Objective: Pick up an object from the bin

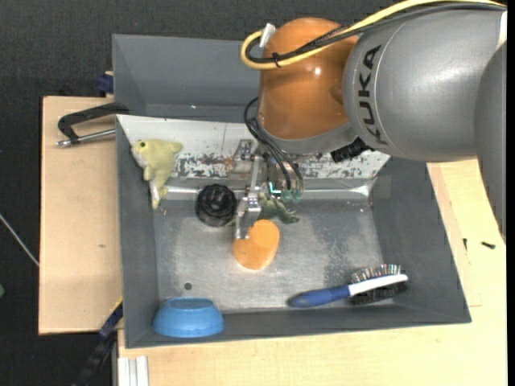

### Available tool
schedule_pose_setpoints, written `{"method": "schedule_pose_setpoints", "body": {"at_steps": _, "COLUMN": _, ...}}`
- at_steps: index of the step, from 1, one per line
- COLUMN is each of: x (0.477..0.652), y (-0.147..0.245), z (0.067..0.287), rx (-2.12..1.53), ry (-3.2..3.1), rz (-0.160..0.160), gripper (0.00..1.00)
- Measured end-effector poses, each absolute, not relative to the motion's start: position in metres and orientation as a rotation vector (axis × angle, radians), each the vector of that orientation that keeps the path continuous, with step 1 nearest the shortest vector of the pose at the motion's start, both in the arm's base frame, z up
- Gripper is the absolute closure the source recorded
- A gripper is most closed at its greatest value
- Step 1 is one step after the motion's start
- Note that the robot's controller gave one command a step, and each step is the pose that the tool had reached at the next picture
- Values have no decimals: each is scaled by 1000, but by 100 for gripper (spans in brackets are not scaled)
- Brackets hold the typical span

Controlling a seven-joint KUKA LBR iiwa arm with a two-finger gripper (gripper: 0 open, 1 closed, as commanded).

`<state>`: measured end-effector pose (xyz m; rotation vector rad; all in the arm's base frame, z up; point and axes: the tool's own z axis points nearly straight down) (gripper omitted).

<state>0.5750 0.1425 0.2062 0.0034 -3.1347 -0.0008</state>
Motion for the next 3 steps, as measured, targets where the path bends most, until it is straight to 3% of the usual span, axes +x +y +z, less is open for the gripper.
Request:
{"method": "schedule_pose_setpoints", "body": {"at_steps": 1, "x": 585, "y": 186, "z": 141, "rx": 362, "ry": -3117, "rz": -2, "gripper": 0}}
{"method": "schedule_pose_setpoints", "body": {"at_steps": 2, "x": 550, "y": 120, "z": 105, "rx": 180, "ry": -3146, "rz": -8, "gripper": 0}}
{"method": "schedule_pose_setpoints", "body": {"at_steps": 3, "x": 547, "y": 65, "z": 87, "rx": 373, "ry": -3119, "rz": 2, "gripper": 0}}
